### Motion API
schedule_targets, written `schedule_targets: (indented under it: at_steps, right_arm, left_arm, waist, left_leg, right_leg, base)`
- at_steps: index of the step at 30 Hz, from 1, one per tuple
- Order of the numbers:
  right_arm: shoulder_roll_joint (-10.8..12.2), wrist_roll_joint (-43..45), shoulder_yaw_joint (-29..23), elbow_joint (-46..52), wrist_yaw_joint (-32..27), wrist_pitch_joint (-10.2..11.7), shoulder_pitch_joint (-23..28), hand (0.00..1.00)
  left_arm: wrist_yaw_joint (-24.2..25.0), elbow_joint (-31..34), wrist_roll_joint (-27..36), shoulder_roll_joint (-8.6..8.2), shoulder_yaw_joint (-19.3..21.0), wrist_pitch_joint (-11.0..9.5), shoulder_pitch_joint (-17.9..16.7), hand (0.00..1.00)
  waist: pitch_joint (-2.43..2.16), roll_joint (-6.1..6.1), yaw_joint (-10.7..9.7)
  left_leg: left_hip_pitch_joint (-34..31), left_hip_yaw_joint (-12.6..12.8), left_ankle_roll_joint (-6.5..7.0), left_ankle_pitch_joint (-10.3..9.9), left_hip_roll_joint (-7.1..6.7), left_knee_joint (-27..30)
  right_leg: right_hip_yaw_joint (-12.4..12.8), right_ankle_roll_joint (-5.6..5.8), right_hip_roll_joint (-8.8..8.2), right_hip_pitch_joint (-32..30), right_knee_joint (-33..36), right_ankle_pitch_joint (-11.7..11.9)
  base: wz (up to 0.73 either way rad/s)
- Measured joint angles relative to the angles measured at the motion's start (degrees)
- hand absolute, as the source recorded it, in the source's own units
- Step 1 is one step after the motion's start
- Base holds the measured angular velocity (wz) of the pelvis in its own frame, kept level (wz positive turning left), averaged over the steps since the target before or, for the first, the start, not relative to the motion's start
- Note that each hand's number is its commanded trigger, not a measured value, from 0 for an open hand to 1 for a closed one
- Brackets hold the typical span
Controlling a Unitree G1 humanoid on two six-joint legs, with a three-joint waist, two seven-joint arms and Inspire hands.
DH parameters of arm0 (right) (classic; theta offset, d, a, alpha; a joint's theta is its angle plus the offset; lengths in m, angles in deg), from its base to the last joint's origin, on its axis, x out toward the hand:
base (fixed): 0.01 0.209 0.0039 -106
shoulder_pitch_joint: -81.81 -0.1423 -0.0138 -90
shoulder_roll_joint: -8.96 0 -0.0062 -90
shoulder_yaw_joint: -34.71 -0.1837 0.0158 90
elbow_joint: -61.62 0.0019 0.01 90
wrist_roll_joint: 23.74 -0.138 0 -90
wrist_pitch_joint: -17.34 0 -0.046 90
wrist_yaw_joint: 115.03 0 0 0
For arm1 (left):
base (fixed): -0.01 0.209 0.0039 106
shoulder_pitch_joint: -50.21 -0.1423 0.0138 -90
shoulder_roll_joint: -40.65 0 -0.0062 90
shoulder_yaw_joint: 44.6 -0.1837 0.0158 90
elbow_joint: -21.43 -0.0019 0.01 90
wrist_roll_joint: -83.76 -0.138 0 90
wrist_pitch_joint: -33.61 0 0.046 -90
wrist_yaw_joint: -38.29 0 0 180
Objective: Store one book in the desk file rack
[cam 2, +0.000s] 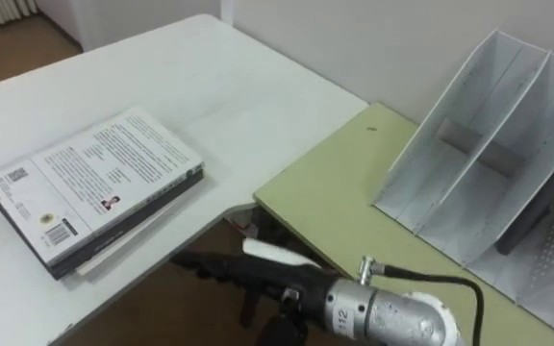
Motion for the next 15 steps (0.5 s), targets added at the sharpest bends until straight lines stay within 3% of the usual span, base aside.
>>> schedule_targets:
  at_steps: [3, 9, 11, 13, 15]
  right_arm:
    - [-0.67, 1.31, -0.13, -2.99, 1.81, -0.43, 2.69, 0.00]
    - [1.22, 6.32, -0.79, -11.39, 2.76, -0.22, 7.43, 0.00]
    - [3.12, 6.46, -3.21, -18.11, 0.91, 0.39, 9.51, 0.00]
    - [4.25, 6.31, -4.83, -24.35, -1.31, 0.97, 10.07, 0.00]
    - [7.08, 6.35, -7.67, -33.69, -5.25, 1.70, 9.98, 0.00]
  left_arm:
    - [0.35, 0.01, 0.02, -0.38, -0.13, 0.12, -0.55, 0.00]
    - [0.73, 0.04, 0.87, -0.86, -0.29, 0.66, -1.07, 0.00]
    - [0.60, 0.14, 0.77, -1.60, 1.12, 0.61, -1.44, 0.00]
    - [0.35, -0.05, 0.80, -1.87, 1.70, 0.62, -1.71, 0.00]
    - [-0.41, 0.05, 0.96, -2.29, 2.27, 0.57, -2.14, 0.00]
  waist:
    - [-0.35, 0.80, -0.03]
    - [-0.54, 1.94, -0.42]
    - [-0.73, 2.11, -0.76]
    - [-0.60, 2.47, -1.62]
    - [-0.73, 2.57, -2.06]
  left_leg:
    - [0.01, 0.00, -0.01, 0.00, -0.02, -0.02]
    - [0.42, -0.46, -0.04, 0.02, -0.01, 0.05]
    - [0.36, -0.65, -0.02, 0.01, -0.12, 0.06]
    - [0.49, -1.29, -0.01, 0.02, -0.33, 0.16]
    - [0.51, -1.53, 0.05, 0.06, -0.43, 0.25]
  right_leg:
    - [0.21, 0.00, 0.02, -0.06, 0.00, 0.00]
    - [0.67, 0.00, -0.22, 0.59, 0.01, 0.00]
    - [0.25, 0.01, -0.14, 0.74, 0.02, 0.00]
    - [-0.32, 0.01, -0.20, 1.28, -0.14, -0.01]
    - [-0.43, 0.03, -0.37, 1.46, -0.12, -0.02]
  base:
    - [-0.02]
    - [0.03]
    - [0.05]
    - [0.14]
    - [0.10]
